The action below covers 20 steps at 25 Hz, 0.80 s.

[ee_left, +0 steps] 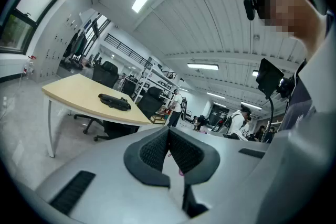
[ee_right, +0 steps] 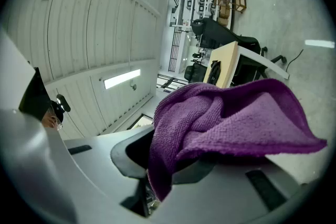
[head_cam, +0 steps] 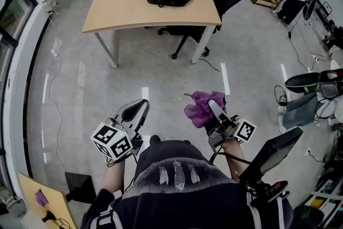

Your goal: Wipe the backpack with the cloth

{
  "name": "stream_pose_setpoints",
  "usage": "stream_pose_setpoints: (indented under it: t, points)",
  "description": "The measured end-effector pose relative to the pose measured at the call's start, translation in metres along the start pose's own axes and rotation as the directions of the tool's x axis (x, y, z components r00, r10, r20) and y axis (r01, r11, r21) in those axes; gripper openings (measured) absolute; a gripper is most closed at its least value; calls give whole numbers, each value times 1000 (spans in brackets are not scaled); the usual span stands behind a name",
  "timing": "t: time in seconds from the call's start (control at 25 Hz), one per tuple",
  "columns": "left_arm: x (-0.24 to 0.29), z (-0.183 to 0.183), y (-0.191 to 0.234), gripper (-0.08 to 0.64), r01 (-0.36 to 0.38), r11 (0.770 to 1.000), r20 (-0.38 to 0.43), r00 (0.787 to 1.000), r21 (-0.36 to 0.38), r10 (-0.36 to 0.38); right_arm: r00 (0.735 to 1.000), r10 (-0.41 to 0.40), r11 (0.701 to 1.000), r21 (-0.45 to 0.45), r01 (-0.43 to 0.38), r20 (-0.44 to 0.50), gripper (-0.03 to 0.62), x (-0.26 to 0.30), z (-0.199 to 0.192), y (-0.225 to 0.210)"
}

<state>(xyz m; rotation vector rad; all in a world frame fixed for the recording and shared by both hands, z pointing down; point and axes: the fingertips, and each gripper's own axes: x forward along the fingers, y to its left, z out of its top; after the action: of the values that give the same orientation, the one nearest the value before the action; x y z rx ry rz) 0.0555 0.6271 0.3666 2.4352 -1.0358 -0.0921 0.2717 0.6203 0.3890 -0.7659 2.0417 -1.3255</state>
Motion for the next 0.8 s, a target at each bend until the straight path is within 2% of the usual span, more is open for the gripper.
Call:
stream_pose_setpoints:
  t: [0.2,0.36,0.6,0.8]
  points:
    - [-9,12,51,6,-22,1000,13,1000,3,22,998,18,1000,-20,-20,-56,69,71,-15,-1]
    - [19,19,80,6,-15,1000,-8,1000,5,16,995,-10,999,-47,6,-95,69,102,-3,-13]
    - [106,57,132,6,-50,994,-77,995,101,58,993,3,989,-144,-21,-120,69,161,68,-62]
    - [189,104,159,6,-51,985,-134,988,164,73,988,-5,976,-214,-28,-152,69,210,143,-95]
